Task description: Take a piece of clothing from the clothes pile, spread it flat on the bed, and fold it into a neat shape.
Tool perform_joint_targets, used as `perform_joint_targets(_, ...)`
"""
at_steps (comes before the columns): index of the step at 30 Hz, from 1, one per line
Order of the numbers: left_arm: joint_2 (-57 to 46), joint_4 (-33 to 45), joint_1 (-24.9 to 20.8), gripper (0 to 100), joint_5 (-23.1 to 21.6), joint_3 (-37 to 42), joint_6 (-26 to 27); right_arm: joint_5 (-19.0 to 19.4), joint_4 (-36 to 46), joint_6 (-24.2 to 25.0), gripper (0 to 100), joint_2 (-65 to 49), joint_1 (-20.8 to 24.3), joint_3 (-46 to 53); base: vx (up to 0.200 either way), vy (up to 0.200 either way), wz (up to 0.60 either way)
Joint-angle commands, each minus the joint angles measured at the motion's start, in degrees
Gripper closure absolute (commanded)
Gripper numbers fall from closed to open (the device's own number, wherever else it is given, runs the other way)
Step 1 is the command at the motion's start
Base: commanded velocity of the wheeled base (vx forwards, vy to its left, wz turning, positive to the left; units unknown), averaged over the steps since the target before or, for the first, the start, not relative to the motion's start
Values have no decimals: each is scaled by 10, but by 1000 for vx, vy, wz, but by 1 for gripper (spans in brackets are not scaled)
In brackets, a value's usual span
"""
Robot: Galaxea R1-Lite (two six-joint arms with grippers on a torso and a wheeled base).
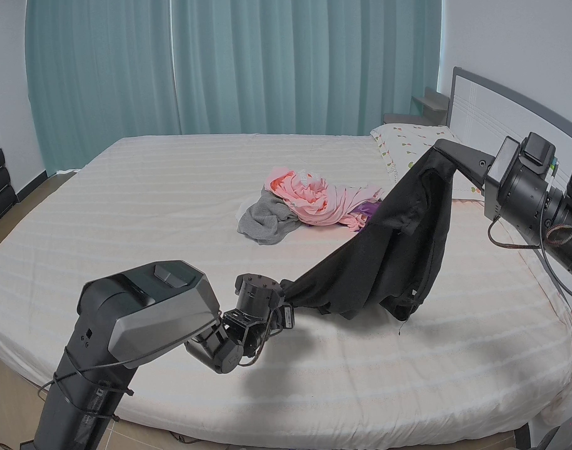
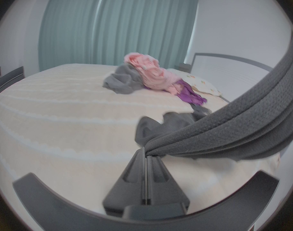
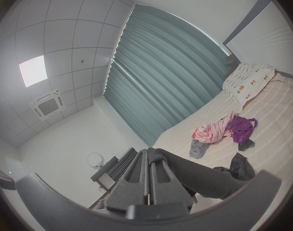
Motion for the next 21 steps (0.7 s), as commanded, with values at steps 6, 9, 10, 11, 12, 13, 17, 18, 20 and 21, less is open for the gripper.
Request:
perform_joint_targets(6,-100,6,46,100,18,33,-37,2,-2,0,100,36,-32,-2,0,0,0)
perform_joint_targets(9,-164,9,54,100,18,81,-42,3,-2,1,100,60,-48,-6,0,0,0)
perform_joint_targets(10,-164,9,54,100,18,81,-42,3,-2,1,100,60,-48,-6,0,0,0)
perform_joint_targets(11,-215,10,61,100,19,105,-57,2,-4,0,100,79,-56,-12,0,0,0)
perform_joint_targets(12,-215,10,61,100,19,105,-57,2,-4,0,100,79,-56,-12,0,0,0)
perform_joint_targets(13,-268,25,67,100,19,119,-77,-1,-12,-2,100,102,-66,-28,0,0,0)
perform_joint_targets(17,-384,96,75,100,19,121,-126,-17,-55,1,100,147,-93,-79,0,0,0)
perform_joint_targets(18,-405,111,75,100,19,118,-135,-27,-58,0,100,149,-95,-90,0,0,0)
perform_joint_targets(20,-447,137,76,100,19,115,-139,-53,-55,-3,100,143,-94,-119,0,0,0)
perform_joint_targets(21,-462,144,76,100,21,116,-135,-65,-56,-5,100,138,-93,-132,0,0,0)
